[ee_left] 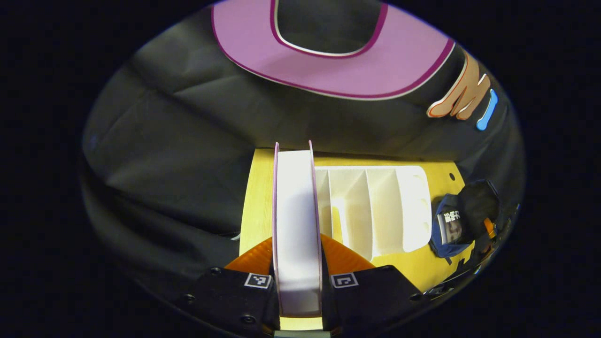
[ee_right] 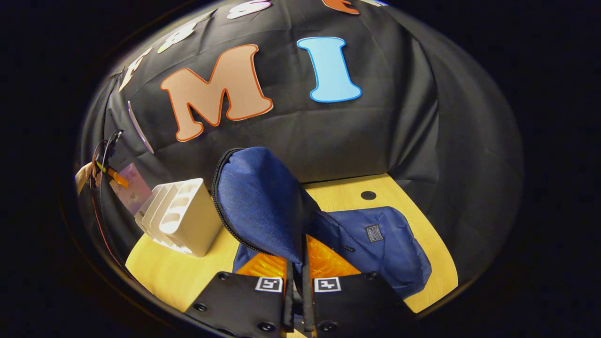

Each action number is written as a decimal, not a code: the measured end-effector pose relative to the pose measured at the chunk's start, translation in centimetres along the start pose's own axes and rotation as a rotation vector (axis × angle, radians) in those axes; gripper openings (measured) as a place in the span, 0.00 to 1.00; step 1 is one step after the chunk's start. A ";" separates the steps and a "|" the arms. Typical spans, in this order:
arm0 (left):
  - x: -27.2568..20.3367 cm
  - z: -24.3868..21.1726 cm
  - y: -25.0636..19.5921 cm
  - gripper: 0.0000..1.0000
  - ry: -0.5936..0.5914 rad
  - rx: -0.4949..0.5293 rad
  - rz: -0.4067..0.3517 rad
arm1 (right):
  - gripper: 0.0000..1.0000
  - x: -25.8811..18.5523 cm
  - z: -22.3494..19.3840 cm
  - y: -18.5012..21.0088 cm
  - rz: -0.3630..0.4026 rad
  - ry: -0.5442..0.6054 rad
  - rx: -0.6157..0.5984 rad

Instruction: Open the schoolbag, grab two books from the bookshelf and put them into the schoolbag.

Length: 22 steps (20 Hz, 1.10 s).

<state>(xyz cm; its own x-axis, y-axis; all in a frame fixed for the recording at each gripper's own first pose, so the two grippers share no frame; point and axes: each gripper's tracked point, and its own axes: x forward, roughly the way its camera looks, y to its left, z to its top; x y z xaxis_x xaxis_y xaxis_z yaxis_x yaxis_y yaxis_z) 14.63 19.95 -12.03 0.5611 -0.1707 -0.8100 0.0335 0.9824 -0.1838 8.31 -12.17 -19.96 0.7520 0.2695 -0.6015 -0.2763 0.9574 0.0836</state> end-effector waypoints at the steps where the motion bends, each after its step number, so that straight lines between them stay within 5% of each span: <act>1: -0.7 0.2 0.3 0.31 -0.013 -0.016 -0.005 | 0.07 0.0 0.0 0.0 0.000 -0.001 -0.001; 11: -5.2 1.0 1.9 0.31 -0.138 -0.275 -0.141 | 0.10 0.0 0.1 0.2 -0.005 0.009 -0.008; 15: -6.8 1.3 0.8 0.31 -0.190 -0.411 -0.261 | 0.09 -0.1 0.1 -0.1 -0.007 0.010 0.001; 19: -8.2 2.0 -2.8 0.31 -0.240 -0.566 -0.471 | 0.14 0.0 0.0 0.1 -0.006 0.012 0.001; 22: -7.9 1.8 -4.6 0.31 -0.254 -0.597 -0.515 | 0.07 0.1 0.0 0.1 -0.006 0.012 -0.005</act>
<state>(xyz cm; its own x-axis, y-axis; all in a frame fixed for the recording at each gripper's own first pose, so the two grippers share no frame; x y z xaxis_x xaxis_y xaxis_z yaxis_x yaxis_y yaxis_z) 11.52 16.90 -3.80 0.7679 -0.4958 -0.4057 -0.0669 0.5678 -0.8204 8.29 -12.03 -20.01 0.7465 0.2626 -0.6114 -0.2748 0.9585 0.0761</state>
